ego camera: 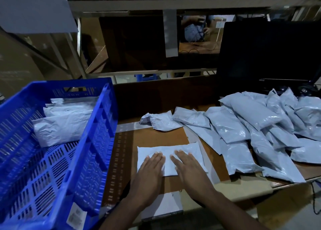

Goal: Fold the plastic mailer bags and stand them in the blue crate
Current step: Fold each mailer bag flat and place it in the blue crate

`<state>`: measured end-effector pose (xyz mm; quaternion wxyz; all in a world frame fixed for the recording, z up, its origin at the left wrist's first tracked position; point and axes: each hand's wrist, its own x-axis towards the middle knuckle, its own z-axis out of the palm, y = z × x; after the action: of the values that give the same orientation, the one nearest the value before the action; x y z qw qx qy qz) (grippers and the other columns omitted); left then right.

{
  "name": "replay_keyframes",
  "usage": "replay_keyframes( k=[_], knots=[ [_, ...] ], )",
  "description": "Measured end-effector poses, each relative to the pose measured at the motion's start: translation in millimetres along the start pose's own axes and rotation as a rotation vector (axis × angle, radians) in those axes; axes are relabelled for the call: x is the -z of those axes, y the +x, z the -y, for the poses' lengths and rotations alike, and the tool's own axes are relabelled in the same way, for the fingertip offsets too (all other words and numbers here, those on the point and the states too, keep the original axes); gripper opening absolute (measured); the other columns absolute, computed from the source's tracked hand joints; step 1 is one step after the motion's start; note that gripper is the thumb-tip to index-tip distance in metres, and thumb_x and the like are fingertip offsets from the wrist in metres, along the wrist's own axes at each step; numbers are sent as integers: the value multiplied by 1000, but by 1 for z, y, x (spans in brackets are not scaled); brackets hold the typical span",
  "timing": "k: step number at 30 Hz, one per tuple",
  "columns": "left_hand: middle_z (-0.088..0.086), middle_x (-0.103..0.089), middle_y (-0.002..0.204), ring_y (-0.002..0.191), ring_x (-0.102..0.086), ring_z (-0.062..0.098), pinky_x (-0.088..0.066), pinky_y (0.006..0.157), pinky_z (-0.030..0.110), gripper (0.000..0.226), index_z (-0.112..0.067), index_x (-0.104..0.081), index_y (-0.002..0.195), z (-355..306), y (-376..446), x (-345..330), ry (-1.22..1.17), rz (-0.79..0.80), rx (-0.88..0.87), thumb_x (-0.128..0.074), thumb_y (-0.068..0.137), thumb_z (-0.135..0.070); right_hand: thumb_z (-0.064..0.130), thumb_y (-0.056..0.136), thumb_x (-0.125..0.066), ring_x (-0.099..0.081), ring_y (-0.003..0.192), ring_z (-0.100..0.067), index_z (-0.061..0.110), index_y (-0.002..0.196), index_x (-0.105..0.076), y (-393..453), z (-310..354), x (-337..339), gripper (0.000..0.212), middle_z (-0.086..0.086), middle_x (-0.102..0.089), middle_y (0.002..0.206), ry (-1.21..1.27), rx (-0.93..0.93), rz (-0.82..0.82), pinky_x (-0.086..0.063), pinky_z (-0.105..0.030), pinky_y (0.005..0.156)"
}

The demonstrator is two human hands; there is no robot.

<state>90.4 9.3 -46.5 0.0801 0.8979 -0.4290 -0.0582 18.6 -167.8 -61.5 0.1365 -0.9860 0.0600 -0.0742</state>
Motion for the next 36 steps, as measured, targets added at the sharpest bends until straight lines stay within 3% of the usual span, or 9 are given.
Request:
replay_keyframes(
  k=[5, 8, 12, 14, 17, 19, 20, 28, 36],
  knots=[
    [-8, -14, 169, 155, -9, 6, 5, 122, 23, 60, -23, -22, 161, -2, -2, 11, -34, -113, 49, -14, 104, -39, 28, 105, -43, -22, 149, -13, 36, 150, -40, 11, 0, 18, 45, 10, -28, 162, 112, -64, 73, -10, -33, 123],
    [-12, -25, 166, 152, -20, 5, -12, 123, 26, 55, -30, -29, 158, 3, 2, 23, -128, -139, 88, -40, 105, -35, 25, 103, -49, -29, 144, -13, 33, 144, -48, 12, 3, 35, 42, 9, -35, 158, 173, -58, 97, -18, -33, 120],
    [-11, -30, 164, 149, -27, 7, -18, 121, 26, 51, -30, -33, 157, 2, 10, 40, -124, -200, 138, -41, 106, -30, 29, 103, -51, -33, 142, -11, 31, 141, -52, 11, 8, 41, 38, 7, -36, 157, 177, -122, -55, -29, -27, 116],
    [-9, -20, 167, 153, -16, 8, -13, 125, 30, 54, -27, -24, 160, 0, 17, 42, -74, -167, 147, -38, 108, -31, 34, 105, -45, -23, 150, -13, 29, 150, -41, 17, 16, 37, 46, 5, -27, 163, 127, -107, -43, -19, -29, 121],
    [-3, -9, 170, 156, -1, 11, 1, 127, 38, 56, -21, -15, 162, 3, 21, 21, 57, -55, 110, -13, 109, -37, 57, 102, -1, 0, 154, -14, 19, 160, -13, 19, 27, 25, 71, 0, -6, 168, 4, -9, 126, 11, -28, 119],
    [-1, -8, 170, 157, 0, 13, 5, 126, 40, 70, -19, -13, 162, 7, 18, 5, 123, -59, 103, 7, 100, -44, 67, 74, 35, 9, 153, -13, 17, 160, -3, 17, 24, 16, 107, 0, 3, 168, -58, 29, 165, 21, -29, 117],
    [-1, -10, 170, 157, -1, 14, 5, 125, 41, 74, -19, -15, 162, 9, 17, 0, 137, -86, 110, 10, 97, -46, 66, 69, 37, 13, 152, -12, 18, 160, -1, 16, 22, 13, 110, 2, 7, 167, -61, 24, 156, 23, -28, 117],
    [0, -25, 167, 155, -16, 11, -6, 123, 40, 64, -16, -29, 159, 10, 6, -6, 76, -166, 103, -18, 104, -45, 76, 82, 6, 21, 148, -5, 25, 158, 13, -7, 11, 20, 92, 12, 25, 159, 29, -160, 128, 15, -25, 118],
    [-4, -12, 169, 156, -7, 9, 3, 124, 37, 72, -20, -17, 162, 6, 9, -2, 41, -171, 126, -8, 98, -52, 75, 87, -4, 28, 136, 2, 30, 159, 7, -2, 4, 25, 86, 17, 20, 160, 31, -165, 149, 25, -19, 104]
  ],
)
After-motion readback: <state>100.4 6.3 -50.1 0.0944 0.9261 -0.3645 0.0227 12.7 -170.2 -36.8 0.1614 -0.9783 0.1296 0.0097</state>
